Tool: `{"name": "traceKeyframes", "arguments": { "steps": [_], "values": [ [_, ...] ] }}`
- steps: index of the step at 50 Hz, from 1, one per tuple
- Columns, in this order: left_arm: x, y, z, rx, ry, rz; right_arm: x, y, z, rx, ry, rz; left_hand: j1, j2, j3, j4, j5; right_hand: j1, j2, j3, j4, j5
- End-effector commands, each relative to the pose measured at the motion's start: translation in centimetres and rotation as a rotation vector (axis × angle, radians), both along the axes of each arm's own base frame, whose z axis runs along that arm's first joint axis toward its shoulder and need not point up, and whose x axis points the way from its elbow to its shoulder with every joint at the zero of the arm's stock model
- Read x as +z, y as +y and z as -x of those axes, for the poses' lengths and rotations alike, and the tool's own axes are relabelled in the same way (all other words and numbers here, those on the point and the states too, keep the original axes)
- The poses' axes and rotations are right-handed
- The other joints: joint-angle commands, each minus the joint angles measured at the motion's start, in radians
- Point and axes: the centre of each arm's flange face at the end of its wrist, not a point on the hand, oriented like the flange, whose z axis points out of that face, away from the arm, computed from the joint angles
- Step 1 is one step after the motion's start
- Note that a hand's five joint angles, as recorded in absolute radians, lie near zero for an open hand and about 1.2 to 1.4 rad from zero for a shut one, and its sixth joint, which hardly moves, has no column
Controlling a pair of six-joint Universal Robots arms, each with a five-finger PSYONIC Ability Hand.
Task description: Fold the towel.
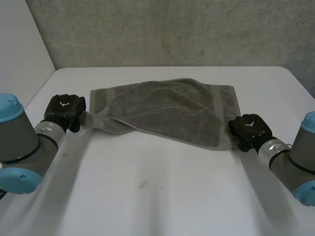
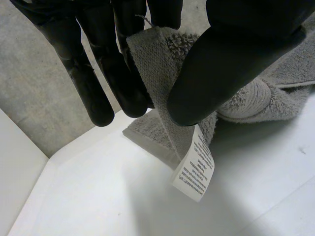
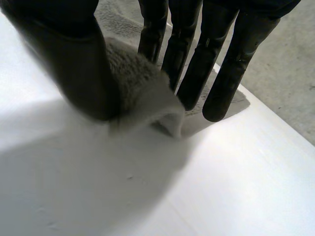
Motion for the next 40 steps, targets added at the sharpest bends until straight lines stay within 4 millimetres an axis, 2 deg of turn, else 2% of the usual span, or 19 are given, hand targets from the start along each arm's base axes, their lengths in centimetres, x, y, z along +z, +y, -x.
{"name": "traceKeyframes", "arguments": {
  "steps": [1, 12, 13, 14, 17, 19, 20, 22, 23, 24, 25, 27, 30, 33, 35, 40],
  "values": [
    [0.0, -0.1, 0.0, 0.0, -0.001, 0.002, 0.6, -0.6, 0.0, -0.014, -0.023, 0.015, 0.201, 0.178, 0.179, 0.177, 0.193, 0.009, 0.022, 0.022, 0.019, 0.034],
    [0.0, -0.1, 0.0, 0.0, -0.001, 0.003, 0.3, -0.6, -0.7, 0.0, -0.025, 0.013, 0.201, 0.178, 0.179, 0.177, 0.193, 0.006, 0.019, 0.019, 0.016, 0.031],
    [0.0, -0.1, 0.0, 0.0, -0.001, 0.003, 0.1, -0.6, -0.8, 0.004, -0.022, 0.011, 0.201, 0.178, 0.179, 0.177, 0.193, 0.049, 0.063, 0.062, 0.059, 0.075],
    [0.0, -0.1, 0.0, 0.0, -0.001, 0.003, 0.2, -0.5, -0.8, 0.005, -0.02, 0.014, 0.201, 0.178, 0.179, 0.177, 0.193, 0.239, 0.252, 0.252, 0.249, 0.264],
    [-0.1, 0.0, 0.0, -0.001, -0.005, -0.001, 0.6, -0.5, -0.8, 0.002, -0.024, 0.02, 0.201, 0.178, 0.179, 0.177, 0.193, 0.377, 0.391, 0.391, 0.387, 0.403],
    [-0.1, 0.0, 0.0, -0.001, -0.006, 0.0, 1.9, -0.4, -0.7, -0.005, -0.027, 0.049, 0.201, 0.178, 0.179, 0.177, 0.193, 0.377, 0.391, 0.391, 0.387, 0.403],
    [0.0, 0.0, 0.0, -0.002, -0.006, 0.001, 1.9, -0.4, -0.7, -0.005, -0.027, 0.049, 0.201, 0.178, 0.179, 0.177, 0.193, 0.377, 0.391, 0.391, 0.387, 0.403],
    [0.1, 0.1, -0.1, -0.001, -0.006, 0.001, 4.0, -0.3, -0.3, -0.023, -0.034, 0.093, 0.201, 0.178, 0.179, 0.177, 0.193, 0.377, 0.391, 0.391, 0.387, 0.403],
    [0.1, 0.1, -0.1, -0.001, -0.006, 0.001, 4.1, -0.3, -0.3, -0.023, -0.034, 0.094, 0.201, 0.178, 0.179, 0.177, 0.193, 0.377, 0.391, 0.391, 0.387, 0.403],
    [0.3, 0.1, -0.2, 0.003, -0.007, 0.0, 5.0, 0.0, -0.1, -0.032, -0.034, 0.105, 0.201, 0.178, 0.179, 0.177, 0.193, 0.377, 0.391, 0.391, 0.387, 0.403],
    [0.2, 0.3, -0.4, 0.006, -0.01, -0.004, 5.1, 0.0, -0.1, -0.032, -0.034, 0.105, 0.201, 0.178, 0.179, 0.177, 0.193, 0.377, 0.391, 0.391, 0.387, 0.403],
    [0.3, 0.3, -0.7, 0.014, -0.01, -0.004, 6.6, 1.0, 0.2, -0.039, -0.028, 0.085, 0.201, 0.178, 0.179, 0.177, 0.193, 0.377, 0.391, 0.391, 0.387, 0.403],
    [1.3, 0.6, -1.7, 0.036, -0.011, 0.017, 7.8, 1.8, 0.8, -0.052, -0.018, 0.036, 0.201, 0.178, 0.179, 0.177, 0.193, 0.377, 0.391, 0.391, 0.387, 0.403],
    [1.9, 1.1, -2.7, 0.032, -0.042, 0.034, 8.0, 2.0, 1.5, -0.07, -0.012, -0.004, 0.201, 0.178, 0.179, 0.177, 0.193, 0.377, 0.391, 0.391, 0.387, 0.403],
    [2.1, 1.4, -3.1, 0.016, -0.072, 0.045, 8.5, 1.9, 3.3, -0.116, 0.003, -0.071, 0.201, 0.178, 0.179, 0.177, 0.193, 0.377, 0.391, 0.391, 0.387, 0.403],
    [3.4, 3.2, -3.6, -0.055, -0.19, 0.107, 9.7, 2.8, 4.3, -0.129, 0.001, -0.142, 0.201, 0.178, 0.179, 0.177, 0.193, 0.377, 0.391, 0.391, 0.387, 0.403]
  ]
}}
